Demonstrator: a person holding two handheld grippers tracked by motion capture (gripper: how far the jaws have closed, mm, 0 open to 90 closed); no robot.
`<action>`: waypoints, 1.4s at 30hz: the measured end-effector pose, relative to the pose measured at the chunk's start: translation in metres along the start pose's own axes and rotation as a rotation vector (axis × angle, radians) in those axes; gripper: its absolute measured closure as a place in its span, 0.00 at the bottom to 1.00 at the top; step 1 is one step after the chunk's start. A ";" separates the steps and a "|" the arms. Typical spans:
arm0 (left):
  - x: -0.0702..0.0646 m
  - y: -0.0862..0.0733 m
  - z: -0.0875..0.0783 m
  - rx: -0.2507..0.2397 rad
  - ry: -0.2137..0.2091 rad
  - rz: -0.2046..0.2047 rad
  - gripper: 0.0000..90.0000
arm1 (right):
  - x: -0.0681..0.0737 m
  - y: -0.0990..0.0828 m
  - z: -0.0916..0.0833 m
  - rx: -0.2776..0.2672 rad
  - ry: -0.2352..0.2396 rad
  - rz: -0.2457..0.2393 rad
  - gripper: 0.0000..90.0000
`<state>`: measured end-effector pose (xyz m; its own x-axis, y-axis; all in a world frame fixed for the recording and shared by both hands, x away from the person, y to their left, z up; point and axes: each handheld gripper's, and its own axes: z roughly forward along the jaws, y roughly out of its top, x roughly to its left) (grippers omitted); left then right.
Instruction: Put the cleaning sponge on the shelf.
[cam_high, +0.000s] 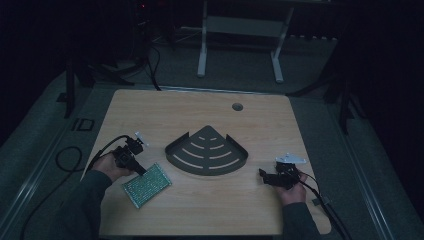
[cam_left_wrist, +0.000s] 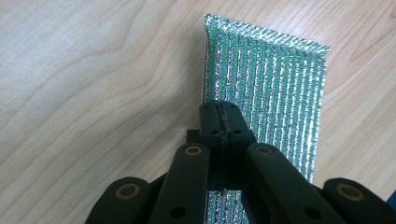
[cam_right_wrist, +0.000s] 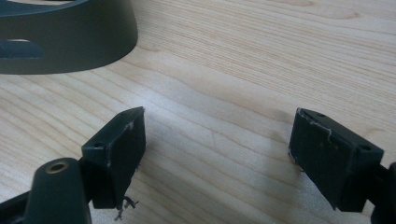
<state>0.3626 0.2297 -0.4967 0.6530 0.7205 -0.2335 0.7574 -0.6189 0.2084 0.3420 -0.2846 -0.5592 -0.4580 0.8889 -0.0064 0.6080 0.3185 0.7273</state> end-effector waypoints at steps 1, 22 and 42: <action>-0.001 0.001 -0.002 -0.005 -0.002 0.002 1.00 | 0.000 0.000 0.000 0.000 0.000 0.000 0.20; -0.010 0.012 -0.037 -0.056 0.079 0.027 1.00 | 0.000 0.000 0.000 0.000 0.000 0.000 0.20; -0.011 0.019 -0.064 -0.095 0.111 0.021 1.00 | 0.000 0.000 0.000 0.000 0.000 0.000 0.20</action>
<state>0.3695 0.2300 -0.4297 0.6597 0.7414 -0.1228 0.7364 -0.6052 0.3022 0.3420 -0.2846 -0.5591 -0.4578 0.8890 -0.0063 0.6083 0.3184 0.7270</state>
